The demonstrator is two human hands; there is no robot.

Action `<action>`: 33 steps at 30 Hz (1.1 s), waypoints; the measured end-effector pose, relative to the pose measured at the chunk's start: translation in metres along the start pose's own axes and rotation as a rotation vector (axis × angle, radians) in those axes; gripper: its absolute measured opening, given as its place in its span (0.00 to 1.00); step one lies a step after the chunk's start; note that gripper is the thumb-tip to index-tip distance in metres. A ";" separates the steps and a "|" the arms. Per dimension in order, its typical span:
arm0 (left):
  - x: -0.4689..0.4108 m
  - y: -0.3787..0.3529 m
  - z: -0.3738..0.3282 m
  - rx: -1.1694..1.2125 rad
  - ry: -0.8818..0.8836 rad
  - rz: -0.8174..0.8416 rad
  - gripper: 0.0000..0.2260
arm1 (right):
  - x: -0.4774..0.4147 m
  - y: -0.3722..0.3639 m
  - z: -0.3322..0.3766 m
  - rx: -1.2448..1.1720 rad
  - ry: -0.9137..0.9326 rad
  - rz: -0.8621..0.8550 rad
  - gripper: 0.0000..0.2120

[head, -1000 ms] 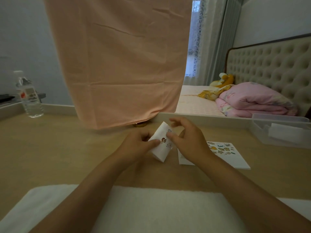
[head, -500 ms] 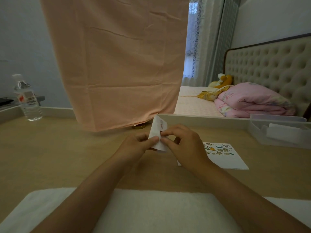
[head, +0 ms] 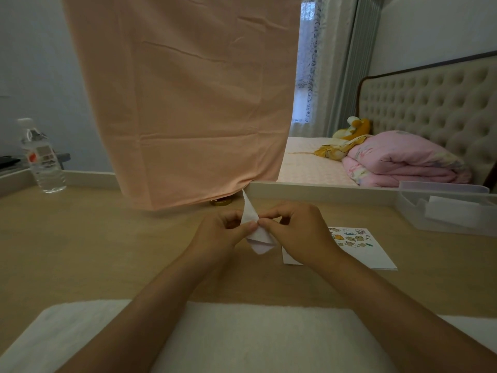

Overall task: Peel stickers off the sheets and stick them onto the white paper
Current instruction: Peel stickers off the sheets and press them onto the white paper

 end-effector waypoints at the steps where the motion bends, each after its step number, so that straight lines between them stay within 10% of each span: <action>1: 0.000 0.000 0.000 -0.022 -0.012 -0.005 0.07 | 0.000 0.000 0.000 -0.004 -0.010 0.009 0.05; 33: 0.001 0.001 0.003 0.007 -0.002 -0.166 0.10 | 0.007 0.001 0.021 0.125 0.080 -0.061 0.07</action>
Point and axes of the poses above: each hand's wrist, its own x-axis away from the middle knuckle, its own y-axis out of the back of the hand, z = x × y, the point moved 6 cm from there along -x, towards the middle knuckle, and after that the axes turned 2 degrees about z, right-handed, at the moved point
